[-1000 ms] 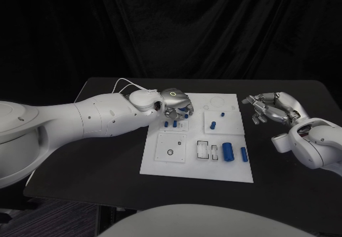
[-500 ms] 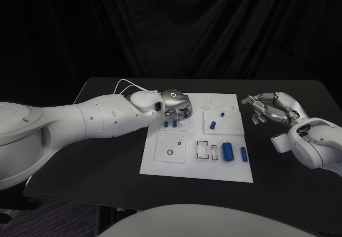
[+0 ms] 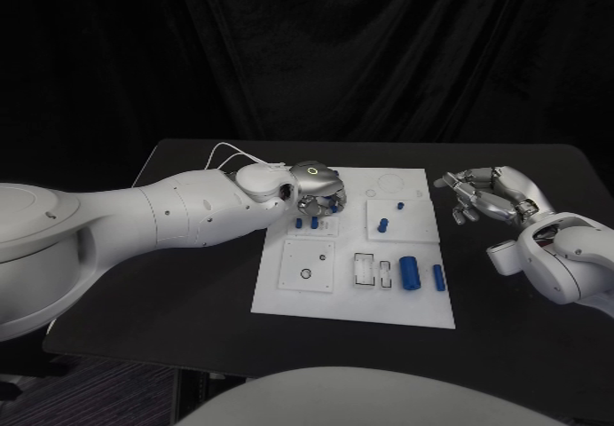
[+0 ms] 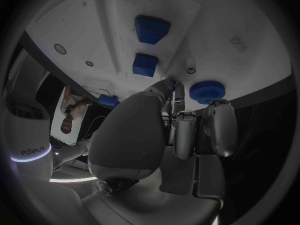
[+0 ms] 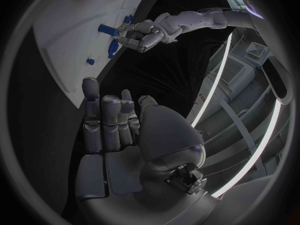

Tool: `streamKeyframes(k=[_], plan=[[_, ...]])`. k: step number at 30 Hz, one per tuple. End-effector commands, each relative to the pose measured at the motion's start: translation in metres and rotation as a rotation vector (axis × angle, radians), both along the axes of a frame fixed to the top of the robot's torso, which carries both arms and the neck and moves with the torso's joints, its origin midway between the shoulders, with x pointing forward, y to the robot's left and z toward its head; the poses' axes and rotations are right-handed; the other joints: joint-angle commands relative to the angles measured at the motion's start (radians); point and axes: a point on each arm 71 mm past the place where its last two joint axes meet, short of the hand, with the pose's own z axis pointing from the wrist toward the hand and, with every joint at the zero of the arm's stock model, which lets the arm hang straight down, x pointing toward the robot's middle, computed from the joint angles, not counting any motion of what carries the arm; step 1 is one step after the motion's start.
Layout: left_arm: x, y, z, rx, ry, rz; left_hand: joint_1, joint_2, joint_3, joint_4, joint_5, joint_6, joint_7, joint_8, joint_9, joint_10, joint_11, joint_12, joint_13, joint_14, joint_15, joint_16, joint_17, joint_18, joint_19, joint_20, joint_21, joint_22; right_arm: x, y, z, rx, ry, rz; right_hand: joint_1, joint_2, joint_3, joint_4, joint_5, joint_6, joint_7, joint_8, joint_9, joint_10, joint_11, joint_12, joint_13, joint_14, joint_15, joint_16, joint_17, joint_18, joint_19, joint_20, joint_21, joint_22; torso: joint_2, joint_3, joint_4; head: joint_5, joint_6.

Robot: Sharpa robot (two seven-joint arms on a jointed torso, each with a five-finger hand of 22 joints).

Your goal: Assemble the parts on the task board

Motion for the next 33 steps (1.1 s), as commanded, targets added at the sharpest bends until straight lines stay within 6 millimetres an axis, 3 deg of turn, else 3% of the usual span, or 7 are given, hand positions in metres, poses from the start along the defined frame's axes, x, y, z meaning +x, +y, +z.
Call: streamKeyframes(k=[1, 15, 18, 23, 33], plan=[[-0.001, -0.001, 0.001, -0.018, -0.023, -0.013, -0.004, 0.004, 0.007, -0.001, 0.006, 0.008, 0.0, 0.004, 0.002, 0.012, -0.002, 0.003, 0.003, 0.046, -0.009, 0.006, 0.117, -0.005, -0.005, -0.008, -0.008, 0.167, -0.001, 0.0, -0.002, -0.002, 0.011, 0.006, 0.0, -0.005, 0.006, -0.002, 0.002, 0.007, 0.0, -0.001, -0.001, -0.004, -0.001, -0.003, -0.001, -0.009, 0.0, -0.004, -0.001, 0.011, -0.005, 0.001, -0.004, -0.001, -0.001, 0.0, 0.002, -0.001, 0.0], [-0.009, 0.003, 0.02, -0.091, -0.094, -0.026, -0.004, -0.004, 0.011, -0.013, 0.01, 0.011, 0.002, -0.001, 0.0, 0.03, -0.003, -0.004, 0.003, 0.042, -0.011, 0.002, 0.108, -0.005, -0.007, -0.012, -0.014, 0.167, -0.001, -0.002, -0.002, -0.003, 0.013, 0.002, 0.0, -0.004, 0.007, -0.001, 0.001, 0.007, 0.0, -0.001, -0.002, -0.005, -0.001, -0.003, -0.002, -0.01, 0.0, -0.004, -0.002, 0.011, -0.007, 0.001, -0.007, -0.003, -0.001, -0.0001, 0.0025, -0.007, 0.0], [-0.012, 0.007, 0.029, -0.101, -0.104, -0.025, -0.006, -0.005, 0.011, -0.013, 0.009, 0.01, 0.001, -0.003, -0.001, 0.029, -0.003, -0.008, 0.002, 0.042, -0.011, 0.002, 0.106, -0.004, -0.009, -0.013, -0.017, 0.166, -0.001, -0.002, -0.002, -0.004, 0.015, 0.0, -0.001, -0.004, 0.008, -0.001, 0.001, 0.007, 0.0, -0.002, -0.002, -0.006, -0.001, -0.004, -0.003, -0.01, 0.0, -0.004, -0.002, 0.011, -0.006, 0.001, -0.006, -0.002, -0.002, -0.0008, 0.0053, -0.009, 0.0], [-0.017, 0.02, 0.038, -0.102, -0.103, -0.011, -0.011, -0.006, 0.013, -0.012, 0.005, 0.012, 0.002, -0.004, -0.001, 0.027, -0.003, -0.018, -0.001, 0.041, -0.011, 0.001, 0.105, -0.004, -0.009, -0.013, -0.019, 0.166, -0.001, -0.003, -0.002, -0.006, 0.017, -0.002, -0.001, -0.004, 0.008, -0.001, 0.001, 0.007, 0.001, -0.002, -0.002, -0.007, -0.001, -0.004, -0.004, -0.011, 0.0, -0.005, -0.004, 0.011, -0.006, 0.001, -0.006, -0.002, -0.004, 0.0004, 0.0035, -0.005, 0.0], [-0.022, 0.043, 0.032, -0.046, -0.043, 0.038, -0.022, -0.009, 0.016, -0.013, -0.009, -0.001, 0.001, -0.017, -0.006, 0.038, -0.002, -0.034, -0.006, 0.037, -0.011, -0.003, 0.096, -0.005, -0.009, -0.013, -0.02, 0.168, -0.001, -0.004, -0.003, -0.007, 0.021, -0.003, -0.001, -0.005, 0.009, -0.001, 0.001, 0.007, 0.001, -0.002, -0.002, -0.007, -0.001, -0.005, -0.005, -0.011, 0.0, -0.005, -0.004, 0.011, -0.006, 0.001, -0.006, -0.003, -0.004, 0.0013, 0.0045, -0.008, 0.0]])
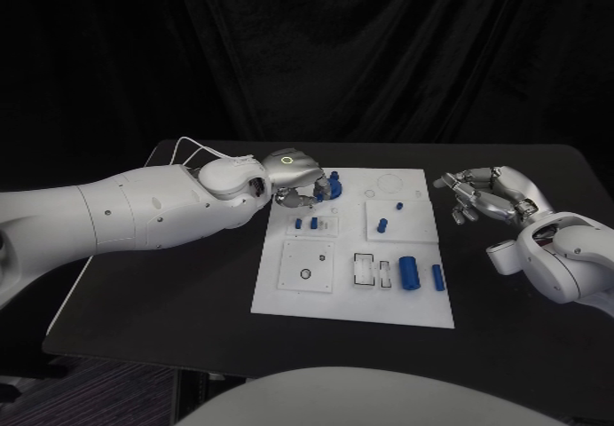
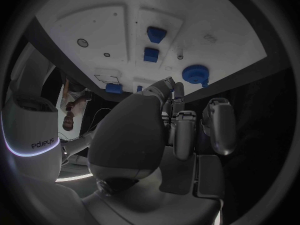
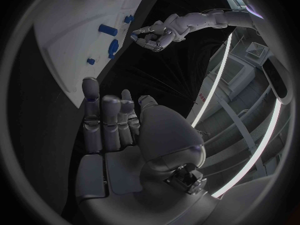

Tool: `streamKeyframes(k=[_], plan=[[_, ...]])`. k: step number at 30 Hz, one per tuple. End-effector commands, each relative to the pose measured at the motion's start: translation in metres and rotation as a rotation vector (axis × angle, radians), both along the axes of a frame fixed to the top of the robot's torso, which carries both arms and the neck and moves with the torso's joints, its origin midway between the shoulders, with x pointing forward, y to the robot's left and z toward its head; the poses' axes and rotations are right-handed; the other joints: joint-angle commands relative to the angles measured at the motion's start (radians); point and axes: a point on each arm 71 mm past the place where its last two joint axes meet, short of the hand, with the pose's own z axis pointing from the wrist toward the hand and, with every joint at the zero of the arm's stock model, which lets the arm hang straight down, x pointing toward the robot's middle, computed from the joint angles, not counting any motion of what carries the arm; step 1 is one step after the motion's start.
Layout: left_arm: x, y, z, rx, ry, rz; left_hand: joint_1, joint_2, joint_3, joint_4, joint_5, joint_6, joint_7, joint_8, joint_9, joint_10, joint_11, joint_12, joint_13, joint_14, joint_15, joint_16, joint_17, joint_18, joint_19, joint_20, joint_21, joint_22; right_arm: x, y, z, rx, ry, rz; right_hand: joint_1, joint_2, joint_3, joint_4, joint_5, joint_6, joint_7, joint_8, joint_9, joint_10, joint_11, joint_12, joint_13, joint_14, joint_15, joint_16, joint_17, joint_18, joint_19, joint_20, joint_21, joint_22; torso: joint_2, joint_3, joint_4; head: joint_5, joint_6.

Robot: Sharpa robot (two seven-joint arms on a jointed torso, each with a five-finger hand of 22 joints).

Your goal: Assemble the parts on the task board

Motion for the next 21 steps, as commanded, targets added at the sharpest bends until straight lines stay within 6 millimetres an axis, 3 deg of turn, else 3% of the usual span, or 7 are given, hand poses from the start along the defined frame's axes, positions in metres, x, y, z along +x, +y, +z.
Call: streamKeyframes(k=[1, 11, 21], plan=[[0.0, 0.004, -0.004, 0.034, 0.033, 0.021, -0.013, 0.0, 0.006, -0.002, -0.004, -0.008, 0.002, -0.006, -0.001, 0.005, 0.0, -0.006, -0.001, 0.034, -0.008, -0.004, 0.095, -0.005, -0.002, -0.006, -0.005, 0.168, -0.001, -0.001, -0.002, -0.005, 0.016, 0.001, -0.001, -0.005, 0.006, 0.002, 0.001, 0.007, 0.001, -0.002, -0.001, -0.007, -0.001, -0.005, -0.001, -0.005, 0.0, -0.005, -0.001, 0.011, -0.006, 0.001, -0.007, -0.001, -0.001, 0.001, 0.0011, -0.003, 0.0], [0.004, 0.011, -0.012, 0.055, 0.05, 0.047, -0.017, -0.001, 0.007, -0.005, -0.005, 0.007, 0.007, -0.001, 0.002, 0.015, 0.002, -0.013, -0.002, 0.032, -0.007, -0.006, 0.09, -0.004, -0.003, -0.006, -0.009, 0.168, -0.003, -0.001, -0.005, -0.004, 0.029, 0.003, -0.002, -0.005, 0.007, 0.002, 0.0, 0.007, 0.001, -0.002, -0.001, -0.008, -0.001, -0.005, -0.001, -0.005, 0.0, -0.005, -0.001, 0.011, -0.007, 0.001, -0.007, -0.001, 0.004, -0.0042, -0.001, 0.0, 0.0], [0.007, 0.013, -0.018, 0.067, 0.06, 0.066, -0.019, -0.004, 0.007, -0.006, -0.005, 0.008, 0.008, -0.001, 0.001, 0.016, 0.004, -0.015, -0.003, 0.03, -0.007, -0.008, 0.085, -0.003, -0.005, -0.006, -0.013, 0.167, -0.003, 0.0, -0.006, -0.004, 0.034, 0.006, -0.003, -0.005, 0.009, 0.002, 0.0, 0.007, 0.001, -0.002, -0.002, -0.009, -0.001, -0.005, -0.002, -0.006, 0.0, -0.006, -0.003, 0.012, -0.008, 0.001, -0.009, -0.002, 0.005, -0.0056, -0.0023, 0.006, 0.0]])
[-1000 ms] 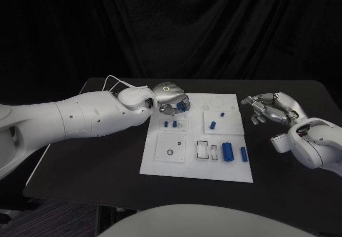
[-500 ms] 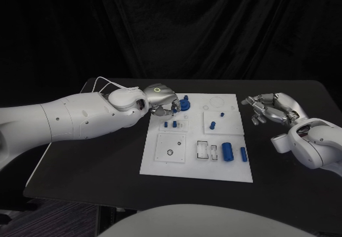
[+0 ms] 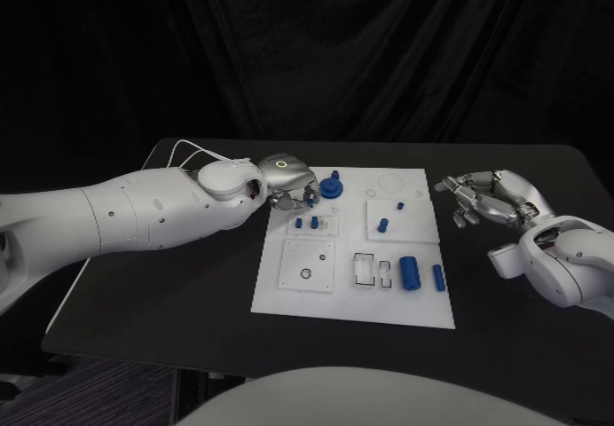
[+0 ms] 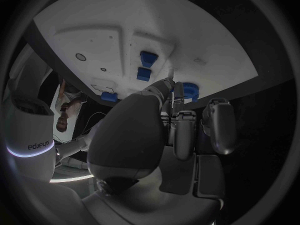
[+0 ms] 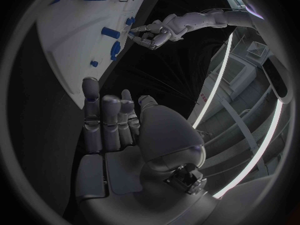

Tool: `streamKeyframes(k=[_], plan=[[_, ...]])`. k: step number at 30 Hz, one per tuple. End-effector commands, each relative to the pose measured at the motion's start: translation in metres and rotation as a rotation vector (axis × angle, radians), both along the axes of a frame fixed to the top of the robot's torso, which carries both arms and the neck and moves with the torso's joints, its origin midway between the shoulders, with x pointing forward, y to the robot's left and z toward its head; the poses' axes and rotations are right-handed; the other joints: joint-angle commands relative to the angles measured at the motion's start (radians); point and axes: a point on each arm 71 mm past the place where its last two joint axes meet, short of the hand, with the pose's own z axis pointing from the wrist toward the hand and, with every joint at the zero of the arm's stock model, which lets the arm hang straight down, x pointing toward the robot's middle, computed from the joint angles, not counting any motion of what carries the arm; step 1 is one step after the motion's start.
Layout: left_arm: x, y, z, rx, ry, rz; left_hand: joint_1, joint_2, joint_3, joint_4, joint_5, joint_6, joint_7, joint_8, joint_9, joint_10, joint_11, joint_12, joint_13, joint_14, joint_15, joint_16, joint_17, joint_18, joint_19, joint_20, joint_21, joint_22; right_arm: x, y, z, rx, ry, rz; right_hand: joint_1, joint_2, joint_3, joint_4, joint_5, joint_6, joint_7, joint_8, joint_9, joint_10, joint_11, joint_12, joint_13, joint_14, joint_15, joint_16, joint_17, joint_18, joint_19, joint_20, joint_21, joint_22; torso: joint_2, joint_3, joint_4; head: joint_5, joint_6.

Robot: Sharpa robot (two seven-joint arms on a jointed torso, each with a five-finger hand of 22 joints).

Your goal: Assemble the parts on the task board

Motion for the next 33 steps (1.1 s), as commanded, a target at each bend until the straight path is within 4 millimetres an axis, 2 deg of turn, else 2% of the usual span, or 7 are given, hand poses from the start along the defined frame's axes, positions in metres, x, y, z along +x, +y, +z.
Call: streamKeyframes(k=[1, 4, 6, 8, 11, 22, 33], plan=[[0.0, -0.001, -0.003, 0.013, 0.013, 0.004, -0.007, 0.0, 0.003, -0.002, -0.005, 0.004, 0.004, -0.001, 0.001, 0.007, 0.001, -0.004, -0.002, 0.03, -0.007, -0.005, 0.085, -0.003, -0.005, -0.006, -0.008, 0.167, -0.001, 0.001, -0.002, -0.003, 0.019, 0.005, -0.003, -0.005, 0.006, -0.001, 0.0, 0.007, 0.001, -0.002, -0.002, -0.009, -0.001, -0.005, -0.001, -0.006, 0.0, -0.006, -0.001, 0.012, -0.008, 0.001, -0.005, -0.001, 0.001, -0.0008, -0.0007, 0.001, 0.0], [0.001, -0.002, -0.005, 0.015, 0.015, 0.005, -0.007, 0.0, 0.003, -0.002, -0.005, 0.004, 0.004, -0.001, 0.001, 0.007, 0.001, -0.004, -0.002, 0.03, -0.007, -0.004, 0.085, -0.004, -0.004, -0.006, -0.007, 0.168, -0.001, 0.002, -0.002, -0.003, 0.018, 0.007, -0.003, -0.005, 0.006, -0.001, 0.0, 0.006, 0.001, -0.002, -0.002, -0.009, -0.001, -0.005, -0.001, -0.006, 0.0, -0.006, -0.001, 0.012, -0.008, 0.001, -0.005, -0.001, 0.001, 0.0013, -0.0022, 0.002, 0.0], [0.001, -0.002, -0.006, 0.015, 0.016, 0.005, -0.007, 0.0, 0.004, -0.003, -0.005, 0.002, 0.004, -0.002, 0.0, 0.008, 0.002, -0.005, -0.002, 0.03, -0.006, -0.005, 0.084, -0.004, -0.004, -0.005, -0.007, 0.168, -0.001, 0.002, -0.002, -0.003, 0.018, 0.007, -0.003, -0.005, 0.006, -0.001, 0.0, 0.006, 0.001, -0.002, -0.002, -0.009, -0.001, -0.005, -0.001, -0.006, 0.0, -0.006, -0.001, 0.012, -0.008, 0.001, -0.005, -0.001, 0.002, 0.0009, -0.0015, 0.001, 0.0], [0.002, -0.003, -0.007, 0.016, 0.018, 0.005, -0.007, -0.001, 0.004, -0.003, -0.005, 0.002, 0.004, -0.002, 0.0, 0.008, 0.002, -0.006, -0.002, 0.03, -0.006, -0.005, 0.084, -0.003, -0.005, -0.005, -0.008, 0.167, -0.001, 0.002, -0.003, -0.003, 0.019, 0.008, -0.003, -0.005, 0.006, -0.001, 0.0, 0.006, 0.001, -0.002, -0.002, -0.009, -0.001, -0.005, -0.001, -0.006, 0.0, -0.006, -0.001, 0.012, -0.008, 0.001, -0.005, -0.001, 0.002, 0.0023, -0.0019, 0.0, 0.0], [0.002, -0.004, -0.008, 0.017, 0.019, 0.005, -0.007, -0.001, 0.005, -0.004, -0.005, 0.001, 0.004, -0.003, -0.001, 0.009, 0.002, -0.007, -0.002, 0.029, -0.006, -0.006, 0.083, -0.003, -0.006, -0.005, -0.01, 0.167, -0.001, 0.002, -0.003, -0.003, 0.02, 0.008, -0.003, -0.005, 0.006, -0.001, 0.0, 0.006, 0.001, -0.002, -0.002, -0.009, -0.001, -0.005, -0.001, -0.006, 0.0, -0.006, -0.001, 0.012, -0.008, 0.001, -0.005, -0.001, 0.001, 0.0033, 0.0001, -0.002, 0.0], [0.002, -0.005, -0.011, 0.024, 0.03, 0.007, -0.008, -0.001, 0.006, -0.005, -0.006, -0.003, 0.004, -0.006, -0.002, 0.011, 0.003, -0.009, -0.003, 0.027, -0.005, -0.008, 0.077, -0.002, -0.009, -0.004, -0.015, 0.166, -0.001, 0.002, -0.003, -0.003, 0.023, 0.009, -0.003, -0.005, 0.008, -0.001, -0.001, 0.006, 0.001, -0.002, -0.002, -0.009, -0.001, -0.005, -0.001, -0.006, 0.0, -0.006, -0.001, 0.012, -0.008, 0.001, -0.007, -0.001, 0.0, 0.0032, -0.0019, 0.001, 0.0], [0.002, -0.006, -0.013, 0.033, 0.041, 0.012, -0.013, -0.002, 0.007, -0.005, -0.01, -0.009, 0.005, -0.012, -0.004, 0.013, 0.006, -0.017, -0.004, 0.025, -0.003, -0.01, 0.074, -0.002, -0.009, -0.003, -0.017, 0.166, -0.001, 0.003, -0.004, -0.002, 0.027, 0.013, -0.004, -0.004, 0.009, -0.001, -0.001, 0.006, 0.001, -0.002, -0.002, -0.009, -0.001, -0.005, -0.001, -0.006, 0.0, -0.006, 0.0, 0.012, -0.008, 0.001, -0.006, -0.001, -0.001, 0.0034, -0.0011, 0.0, 0.0]])
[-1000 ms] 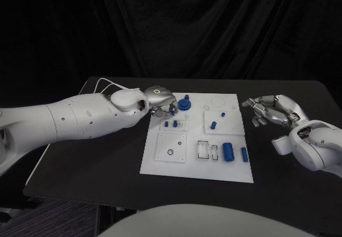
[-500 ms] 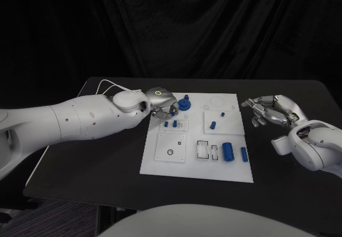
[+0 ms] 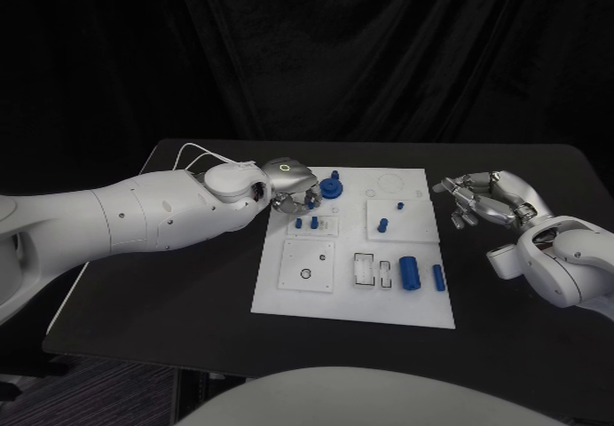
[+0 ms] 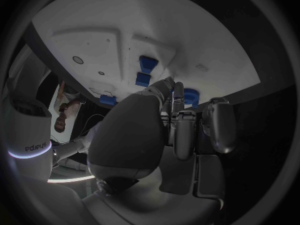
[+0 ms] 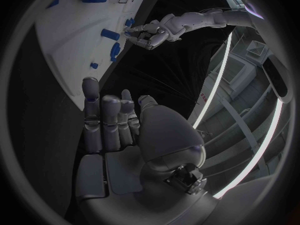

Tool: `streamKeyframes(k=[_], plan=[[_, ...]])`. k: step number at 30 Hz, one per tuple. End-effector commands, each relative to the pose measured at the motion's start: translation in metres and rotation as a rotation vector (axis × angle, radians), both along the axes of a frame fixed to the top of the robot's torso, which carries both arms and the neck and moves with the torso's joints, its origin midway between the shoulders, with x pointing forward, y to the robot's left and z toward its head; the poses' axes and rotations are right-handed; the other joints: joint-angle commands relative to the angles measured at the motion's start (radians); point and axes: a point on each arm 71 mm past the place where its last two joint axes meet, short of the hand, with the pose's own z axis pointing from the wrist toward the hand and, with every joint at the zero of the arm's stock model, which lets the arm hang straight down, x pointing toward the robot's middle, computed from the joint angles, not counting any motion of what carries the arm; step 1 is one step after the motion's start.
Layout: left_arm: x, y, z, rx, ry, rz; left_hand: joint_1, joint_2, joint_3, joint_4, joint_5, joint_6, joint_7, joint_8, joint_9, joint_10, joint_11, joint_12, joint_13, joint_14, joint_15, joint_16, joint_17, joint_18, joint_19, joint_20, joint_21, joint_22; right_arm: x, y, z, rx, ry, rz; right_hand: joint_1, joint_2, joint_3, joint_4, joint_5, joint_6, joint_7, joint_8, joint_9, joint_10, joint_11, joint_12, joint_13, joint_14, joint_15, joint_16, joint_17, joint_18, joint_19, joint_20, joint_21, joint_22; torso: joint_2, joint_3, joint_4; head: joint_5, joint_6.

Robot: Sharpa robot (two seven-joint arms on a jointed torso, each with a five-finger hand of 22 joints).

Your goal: Assemble the parts on the task board

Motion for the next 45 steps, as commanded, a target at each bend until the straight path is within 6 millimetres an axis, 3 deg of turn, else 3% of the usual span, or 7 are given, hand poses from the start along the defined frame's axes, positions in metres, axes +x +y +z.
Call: streamKeyframes(k=[1, 25, 34, 38, 40, 42, 45], plan=[[-0.001, -0.001, -0.004, 0.013, 0.016, -0.001, -0.014, -0.002, 0.004, -0.003, -0.006, -0.006, 0.001, -0.007, -0.002, 0.006, -0.001, -0.009, -0.002, 0.026, -0.003, -0.006, 0.075, -0.002, -0.005, 0.001, -0.004, 0.166, -0.001, 0.0, -0.002, -0.004, 0.018, 0.004, -0.004, -0.004, 0.007, 0.002, -0.001, 0.006, 0.001, -0.002, -0.001, -0.009, 0.0, -0.005, -0.001, -0.006, 0.0, -0.006, 0.0, 0.012, -0.008, 0.001, -0.006, -0.001, 0.0, 0.0001, 0.0001, 0.0, 0.0], [0.002, 0.003, -0.005, -0.002, -0.015, 0.042, -0.044, -0.03, 0.021, -0.006, -0.044, -0.173, -0.032, -0.021, -0.059, -0.067, 0.037, -0.102, -0.024, 0.013, 0.027, -0.018, 0.048, 0.005, -0.023, 0.028, -0.049, 0.161, -0.001, 0.001, -0.002, -0.003, 0.021, 0.007, -0.004, -0.004, 0.007, 0.002, -0.001, 0.006, 0.001, -0.002, -0.001, -0.009, 0.0, -0.005, -0.001, -0.006, 0.0, -0.006, 0.0, 0.012, -0.008, 0.001, -0.006, -0.001, 0.0, 0.0, 0.0001, 0.0, 0.0], [0.005, 0.016, 0.005, -0.072, -0.125, 0.108, -0.04, -0.047, 0.004, -0.022, -0.054, -0.27, -0.055, -0.02, -0.099, -0.133, 0.059, -0.118, -0.015, 0.0, 0.042, -0.029, 0.025, 0.012, -0.038, 0.041, -0.09, 0.153, -0.002, -0.002, -0.002, -0.004, 0.022, 0.001, -0.005, -0.005, 0.01, 0.002, -0.003, 0.008, 0.001, -0.001, -0.001, -0.016, 0.0, -0.008, -0.009, -0.01, 0.0, -0.009, -0.007, 0.012, -0.01, 0.001, -0.011, -0.003, 0.0, -0.0001, 0.0, 0.0, 0.0], [0.001, 0.028, 0.011, -0.127, -0.181, 0.119, -0.042, -0.046, 0.0, -0.02, -0.055, -0.274, -0.058, -0.018, -0.102, -0.143, 0.06, -0.117, -0.013, -0.003, 0.044, -0.032, 0.019, 0.014, -0.044, 0.043, -0.101, 0.15, -0.004, -0.002, 0.0, -0.001, 0.017, 0.002, -0.006, -0.008, 0.01, 0.002, -0.004, 0.009, 0.001, -0.001, -0.001, -0.024, 0.0, -0.012, -0.016, -0.013, 0.001, -0.012, -0.012, 0.013, -0.012, 0.001, -0.014, -0.004, 0.0, -0.0004, 0.0001, -0.009, 0.0], [-0.004, 0.033, 0.016, -0.191, -0.199, 0.11, -0.047, -0.041, -0.005, -0.016, -0.046, -0.263, -0.049, -0.012, -0.103, -0.167, 0.064, -0.116, -0.011, -0.021, 0.046, -0.048, -0.015, 0.018, -0.057, 0.046, -0.126, 0.143, -0.005, -0.002, 0.002, 0.001, 0.013, 0.003, -0.006, -0.013, 0.012, 0.001, -0.004, 0.009, 0.001, -0.001, -0.002, -0.034, 0.0, -0.017, -0.025, -0.017, 0.001, -0.014, -0.016, 0.013, -0.015, 0.002, -0.018, -0.006, 0.0, -0.0004, 0.0001, -0.017, 0.0], [-0.011, 0.037, 0.02, -0.238, -0.215, 0.093, -0.04, -0.034, -0.013, -0.023, -0.012, -0.237, -0.031, -0.006, -0.107, -0.235, 0.077, -0.098, 0.003, -0.106, 0.057, -0.125, -0.157, 0.043, -0.136, 0.055, -0.262, 0.104, -0.004, -0.002, 0.006, 0.003, 0.007, 0.003, -0.004, -0.018, 0.014, -0.001, -0.004, 0.009, 0.001, -0.001, -0.002, -0.04, 0.0, -0.021, -0.03, -0.02, 0.001, -0.017, -0.02, 0.014, -0.016, 0.002, -0.021, -0.006, 0.0, -0.0004, 0.0001, -0.024, 0.0], [-0.025, 0.044, 0.029, -0.313, -0.253, 0.06, -0.045, -0.03, -0.029, -0.027, -0.004, -0.219, -0.048, -0.01, -0.117, -0.323, 0.066, -0.051, 0.031, -0.202, 0.057, -0.202, -0.282, 0.068, -0.229, 0.058, -0.41, 0.065, -0.001, -0.001, 0.016, -0.004, -0.011, 0.005, 0.003, -0.028, 0.021, -0.004, -0.005, 0.009, 0.0, -0.001, -0.002, -0.053, 0.0, -0.029, -0.042, -0.027, 0.001, -0.023, -0.031, 0.015, -0.021, 0.002, -0.029, -0.01, 0.0, -0.0007, -0.0003, -0.029, 0.0]])
